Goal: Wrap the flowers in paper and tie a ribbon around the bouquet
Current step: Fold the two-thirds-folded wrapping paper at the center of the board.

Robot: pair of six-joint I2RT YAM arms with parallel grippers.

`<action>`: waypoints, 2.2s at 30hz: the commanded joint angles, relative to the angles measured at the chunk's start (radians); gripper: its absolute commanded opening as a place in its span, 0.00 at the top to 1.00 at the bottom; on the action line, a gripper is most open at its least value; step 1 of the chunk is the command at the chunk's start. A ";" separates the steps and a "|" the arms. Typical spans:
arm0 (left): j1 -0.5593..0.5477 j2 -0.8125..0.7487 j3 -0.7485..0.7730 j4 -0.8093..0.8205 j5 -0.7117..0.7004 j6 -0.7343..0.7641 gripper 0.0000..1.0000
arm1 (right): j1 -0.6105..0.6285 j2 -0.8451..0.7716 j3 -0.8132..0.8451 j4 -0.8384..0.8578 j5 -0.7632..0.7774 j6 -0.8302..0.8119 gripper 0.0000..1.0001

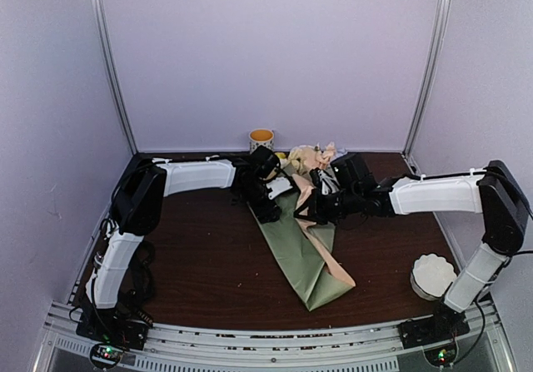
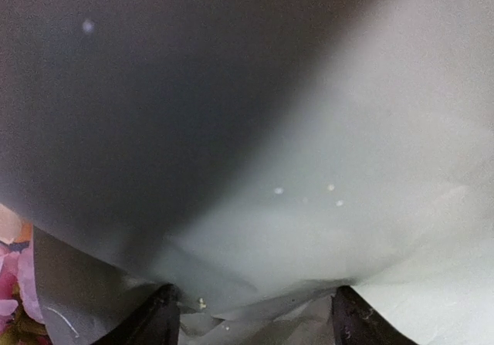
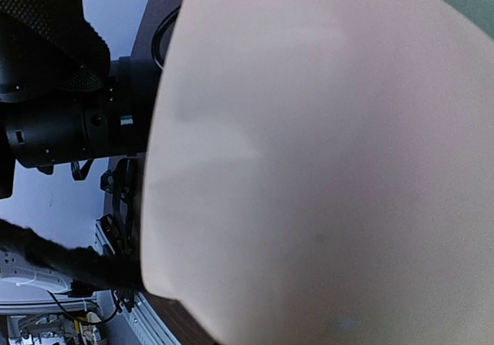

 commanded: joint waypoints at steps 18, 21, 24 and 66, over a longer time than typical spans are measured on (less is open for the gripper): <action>-0.072 -0.132 -0.006 0.118 0.234 -0.040 0.27 | 0.015 -0.217 -0.127 -0.168 0.397 0.022 0.90; -0.073 -0.082 0.051 0.095 0.280 -0.054 0.26 | 0.015 -0.247 -0.142 -0.196 0.437 0.031 0.89; -0.073 0.000 0.159 0.008 0.338 -0.067 0.26 | 0.017 -0.290 -0.151 -0.241 0.496 0.041 0.88; 0.061 -0.068 -0.169 0.427 0.597 -0.345 0.22 | 0.168 0.041 -0.029 0.002 0.137 -0.224 0.31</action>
